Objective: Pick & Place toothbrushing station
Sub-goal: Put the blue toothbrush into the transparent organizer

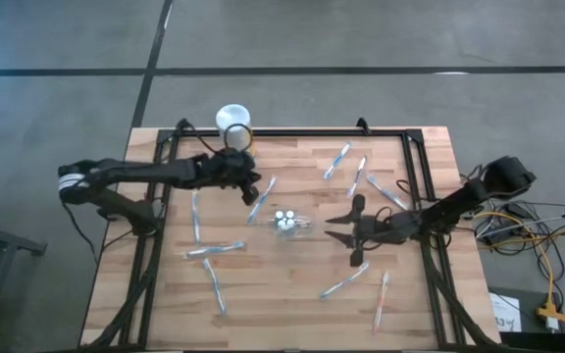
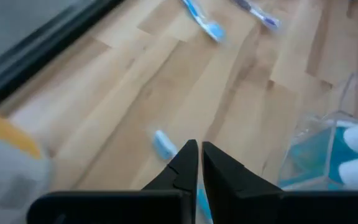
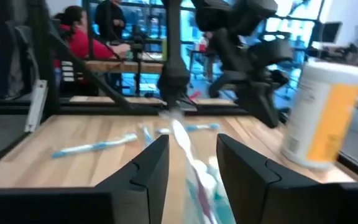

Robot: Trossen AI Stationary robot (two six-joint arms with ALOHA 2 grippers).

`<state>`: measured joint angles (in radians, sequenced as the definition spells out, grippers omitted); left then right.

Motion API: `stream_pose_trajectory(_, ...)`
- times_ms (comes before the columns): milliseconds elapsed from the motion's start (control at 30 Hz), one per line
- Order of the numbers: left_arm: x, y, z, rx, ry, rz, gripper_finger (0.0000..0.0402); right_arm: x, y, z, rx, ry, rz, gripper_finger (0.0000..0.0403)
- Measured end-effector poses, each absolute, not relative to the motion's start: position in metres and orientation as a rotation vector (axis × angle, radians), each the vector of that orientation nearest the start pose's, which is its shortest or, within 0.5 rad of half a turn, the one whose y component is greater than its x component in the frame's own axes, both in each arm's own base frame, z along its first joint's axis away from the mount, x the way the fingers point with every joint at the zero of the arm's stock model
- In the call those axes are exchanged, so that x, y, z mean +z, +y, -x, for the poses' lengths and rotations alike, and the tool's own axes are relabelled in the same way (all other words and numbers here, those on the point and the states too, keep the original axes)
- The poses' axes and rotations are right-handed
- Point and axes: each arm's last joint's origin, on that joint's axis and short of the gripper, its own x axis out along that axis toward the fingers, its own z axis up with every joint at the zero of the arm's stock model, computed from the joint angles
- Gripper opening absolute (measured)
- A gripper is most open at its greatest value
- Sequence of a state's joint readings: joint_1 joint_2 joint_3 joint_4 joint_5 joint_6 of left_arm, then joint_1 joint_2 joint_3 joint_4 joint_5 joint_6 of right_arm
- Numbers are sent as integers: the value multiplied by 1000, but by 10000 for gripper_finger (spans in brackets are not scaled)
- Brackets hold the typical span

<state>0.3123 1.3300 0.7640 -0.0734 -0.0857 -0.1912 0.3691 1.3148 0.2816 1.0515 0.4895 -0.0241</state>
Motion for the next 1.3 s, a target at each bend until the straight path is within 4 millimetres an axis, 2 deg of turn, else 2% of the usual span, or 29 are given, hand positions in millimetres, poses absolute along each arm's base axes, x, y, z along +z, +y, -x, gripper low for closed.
stream_pose_trajectory(67, 218, 88, -269, 450, 631, 285, 27, 177, 65, -206, -133, -12, -3, 126)
stream_pose_trajectory(267, 196, 98, -297, 459, 906, 286, 36, 175, 59, -193, -133, -24, -36, 121)
stream_pose_trajectory(600, 176, 109, -338, 406, 1063, 305, 129, 178, 61, -195, -123, -29, -45, 118)
stream_pose_trajectory(733, 163, 112, -345, 414, 1125, 321, 156, 176, 61, -194, -120, -25, -56, 121)
stream_pose_trajectory(833, 157, 113, -348, 405, 1142, 332, 162, 177, 61, -194, -117, -29, -58, 123)
stream_pose_trajectory(1000, 154, 112, -347, 403, 1155, 328, 155, 177, 62, -193, -116, -30, -56, 118)
stream_pose_trajectory(1100, 155, 112, -347, 397, 1160, 309, 134, 177, 62, -194, -115, -31, -50, 114)
stream_pose_trajectory(1167, 155, 112, -346, 385, 1169, 291, 107, 178, 62, -194, -114, -34, -42, 112)
stream_pose_trajectory(1300, 156, 112, -346, 381, 1169, 280, 26, 178, 62, -194, -114, -34, -41, 109)
